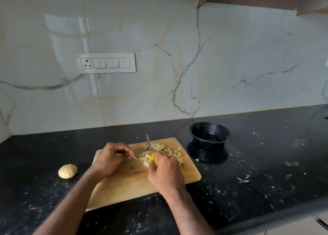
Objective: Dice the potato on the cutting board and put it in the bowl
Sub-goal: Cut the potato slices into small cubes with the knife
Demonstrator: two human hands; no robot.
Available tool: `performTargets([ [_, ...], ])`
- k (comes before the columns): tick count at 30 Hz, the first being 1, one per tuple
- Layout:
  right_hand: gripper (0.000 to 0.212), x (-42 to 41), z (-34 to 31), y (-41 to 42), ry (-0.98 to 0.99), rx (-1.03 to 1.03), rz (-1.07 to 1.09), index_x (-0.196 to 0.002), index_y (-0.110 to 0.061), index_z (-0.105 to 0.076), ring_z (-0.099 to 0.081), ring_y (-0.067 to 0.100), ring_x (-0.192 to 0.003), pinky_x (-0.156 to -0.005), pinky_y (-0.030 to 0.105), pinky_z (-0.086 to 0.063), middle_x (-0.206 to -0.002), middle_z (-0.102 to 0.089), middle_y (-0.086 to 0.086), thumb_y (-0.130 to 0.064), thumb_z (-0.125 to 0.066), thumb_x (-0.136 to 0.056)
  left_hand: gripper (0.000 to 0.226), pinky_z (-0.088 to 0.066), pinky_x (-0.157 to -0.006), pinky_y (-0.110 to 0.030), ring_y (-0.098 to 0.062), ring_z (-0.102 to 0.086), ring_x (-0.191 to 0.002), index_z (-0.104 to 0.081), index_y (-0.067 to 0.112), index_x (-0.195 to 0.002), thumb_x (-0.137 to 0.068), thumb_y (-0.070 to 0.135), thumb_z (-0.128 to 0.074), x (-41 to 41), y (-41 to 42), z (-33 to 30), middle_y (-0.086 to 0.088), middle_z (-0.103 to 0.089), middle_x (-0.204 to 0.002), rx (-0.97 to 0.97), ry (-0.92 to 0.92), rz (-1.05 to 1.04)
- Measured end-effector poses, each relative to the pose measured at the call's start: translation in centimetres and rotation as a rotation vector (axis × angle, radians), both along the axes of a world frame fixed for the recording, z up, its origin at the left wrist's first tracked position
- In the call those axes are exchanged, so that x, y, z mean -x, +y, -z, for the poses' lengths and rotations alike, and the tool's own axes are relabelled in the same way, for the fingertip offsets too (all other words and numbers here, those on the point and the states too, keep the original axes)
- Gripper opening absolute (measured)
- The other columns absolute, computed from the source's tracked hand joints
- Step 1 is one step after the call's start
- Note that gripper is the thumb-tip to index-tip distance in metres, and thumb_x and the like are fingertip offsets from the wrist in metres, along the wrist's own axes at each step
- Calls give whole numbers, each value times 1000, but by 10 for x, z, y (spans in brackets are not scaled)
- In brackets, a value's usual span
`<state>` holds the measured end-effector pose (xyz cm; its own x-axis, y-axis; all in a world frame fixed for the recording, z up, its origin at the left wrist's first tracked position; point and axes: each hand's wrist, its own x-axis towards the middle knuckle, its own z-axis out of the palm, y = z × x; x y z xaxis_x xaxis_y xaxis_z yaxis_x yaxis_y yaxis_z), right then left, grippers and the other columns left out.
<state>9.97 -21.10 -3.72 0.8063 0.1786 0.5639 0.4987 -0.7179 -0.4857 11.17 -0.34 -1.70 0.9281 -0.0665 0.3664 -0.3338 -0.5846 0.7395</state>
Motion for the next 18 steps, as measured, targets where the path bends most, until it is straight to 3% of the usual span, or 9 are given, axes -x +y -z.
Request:
performTargets([
  [3,35,5,-2,3,-22,51,-26,-128,-22,-65,-71,15,-92,-82,31,-60,-103,-76,-3,-32,-58,-95,35,-53,-86,-19,-17,-70,-89,-80,11,-77,-81,-21,-65,13,2,-4,-6,-76,-86,-48,15,101],
  [7,27,11,1,6,-36,139,-46,-119,-22,-69,-70,12,-83,-71,23,-57,-96,-76,-4,-29,-59,-94,40,-49,-89,-13,-1,-65,-100,-82,15,-92,-83,-19,-64,17,6,4,10,-75,-102,-153,22,-19],
  [10,26,15,3,7,-30,192,-53,-117,-21,-71,-69,12,-79,-65,19,-52,-92,-75,-3,-27,-62,-93,31,-44,-86,-12,0,-61,-98,-78,22,-104,-89,-3,-67,14,11,10,15,-68,-106,-241,-26,-199],
  [13,24,19,1,8,-27,213,-48,-114,-21,-72,-69,13,-76,-60,17,-47,-87,-74,-3,-26,-65,-92,14,-39,-71,-4,11,-58,-84,-77,32,-92,-81,25,-83,15,8,9,23,-67,-83,-284,-25,-217],
  [16,21,24,-1,10,-21,225,-65,-110,-20,-73,-66,13,-74,-55,11,-36,-84,-73,-3,-24,-66,-91,27,-40,-65,-7,6,-60,-79,-80,30,-94,-71,38,-90,14,4,12,19,-66,-76,-333,26,-142],
  [18,21,24,-1,11,-16,225,-84,-111,-20,-73,-65,12,-73,-52,8,-29,-84,-73,-3,-24,-66,-91,34,-46,-71,-15,-2,-61,-80,-80,29,-102,-72,41,-89,14,2,13,16,-68,-85,-328,55,-135],
])
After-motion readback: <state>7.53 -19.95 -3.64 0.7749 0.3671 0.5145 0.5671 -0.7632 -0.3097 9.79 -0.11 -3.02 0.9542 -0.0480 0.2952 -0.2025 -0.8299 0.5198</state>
